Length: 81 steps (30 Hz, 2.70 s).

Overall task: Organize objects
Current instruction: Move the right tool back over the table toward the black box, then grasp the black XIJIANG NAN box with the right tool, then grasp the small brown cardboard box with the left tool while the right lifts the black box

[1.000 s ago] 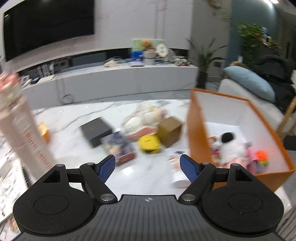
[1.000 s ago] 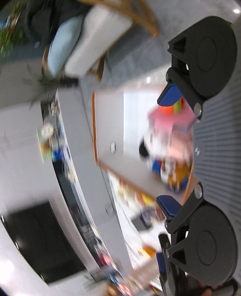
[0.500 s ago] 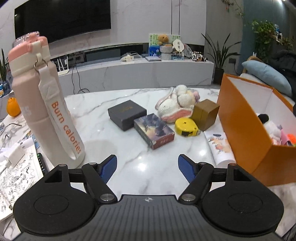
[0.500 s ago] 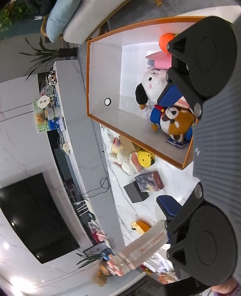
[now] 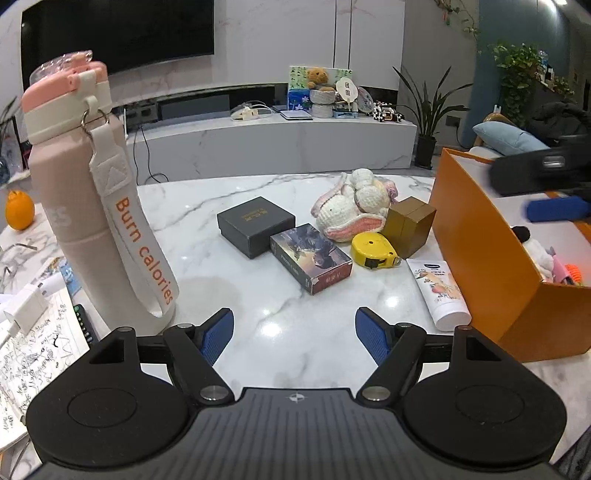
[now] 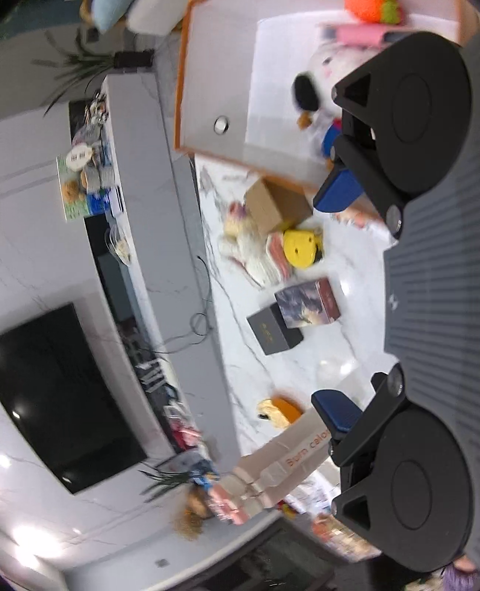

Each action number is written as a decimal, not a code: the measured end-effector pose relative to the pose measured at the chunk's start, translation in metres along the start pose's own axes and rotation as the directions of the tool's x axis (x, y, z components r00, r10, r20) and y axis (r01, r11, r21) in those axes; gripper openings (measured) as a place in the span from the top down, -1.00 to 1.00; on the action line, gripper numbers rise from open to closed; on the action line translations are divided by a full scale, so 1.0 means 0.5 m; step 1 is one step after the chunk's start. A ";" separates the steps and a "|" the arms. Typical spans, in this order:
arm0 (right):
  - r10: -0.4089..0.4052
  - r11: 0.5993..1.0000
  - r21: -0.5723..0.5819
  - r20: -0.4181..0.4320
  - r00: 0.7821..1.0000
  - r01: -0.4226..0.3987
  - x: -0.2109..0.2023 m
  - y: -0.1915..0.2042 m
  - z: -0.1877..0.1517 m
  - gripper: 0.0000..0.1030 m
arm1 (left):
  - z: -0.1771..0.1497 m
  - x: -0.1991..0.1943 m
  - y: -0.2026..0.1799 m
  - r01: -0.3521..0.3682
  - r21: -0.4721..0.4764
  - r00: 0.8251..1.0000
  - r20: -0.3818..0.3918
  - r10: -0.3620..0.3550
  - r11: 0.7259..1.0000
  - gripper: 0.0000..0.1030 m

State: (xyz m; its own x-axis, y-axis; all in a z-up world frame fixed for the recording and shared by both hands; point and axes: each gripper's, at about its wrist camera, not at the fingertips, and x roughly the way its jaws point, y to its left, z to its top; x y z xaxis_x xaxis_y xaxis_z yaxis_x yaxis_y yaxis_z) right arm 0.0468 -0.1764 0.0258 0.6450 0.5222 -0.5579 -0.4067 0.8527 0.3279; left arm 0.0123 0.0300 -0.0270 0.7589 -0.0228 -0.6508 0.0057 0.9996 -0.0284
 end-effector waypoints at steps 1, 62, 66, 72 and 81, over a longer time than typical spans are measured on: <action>-0.007 1.000 -0.029 -0.008 1.000 0.007 0.017 0.015 0.008 -0.98 | 0.001 -0.001 0.006 0.016 -0.014 1.000 -0.005 -0.016 1.000 -0.67; -0.151 0.970 -0.229 -0.327 0.933 0.076 0.443 0.220 0.227 -0.50 | 0.018 0.033 0.077 0.018 -0.091 0.995 -0.100 -0.027 0.996 -0.68; -0.173 0.975 -0.172 -0.214 0.961 0.137 0.300 0.182 0.228 -0.50 | 0.016 0.042 0.058 0.004 -0.062 0.994 -0.109 -0.011 0.998 -0.68; -0.239 0.966 -0.121 -0.097 0.966 0.227 0.105 0.090 0.162 -0.50 | 0.012 0.054 0.037 0.007 -0.072 0.994 -0.112 -0.015 0.997 -0.67; -0.249 0.965 0.064 -0.065 0.966 0.254 -0.029 -0.075 0.005 -0.50 | 0.034 0.053 0.026 0.063 -0.103 0.992 -0.100 -0.073 0.993 -0.67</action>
State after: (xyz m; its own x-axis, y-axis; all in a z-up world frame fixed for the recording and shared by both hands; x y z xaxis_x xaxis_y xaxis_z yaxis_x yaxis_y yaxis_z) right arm 0.0545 -0.2161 0.0234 0.6827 0.2908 -0.6703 -0.1874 0.9564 0.2240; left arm 0.0433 0.0428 -0.0316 0.6877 -0.0973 -0.7195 -0.0137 0.9891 -0.1469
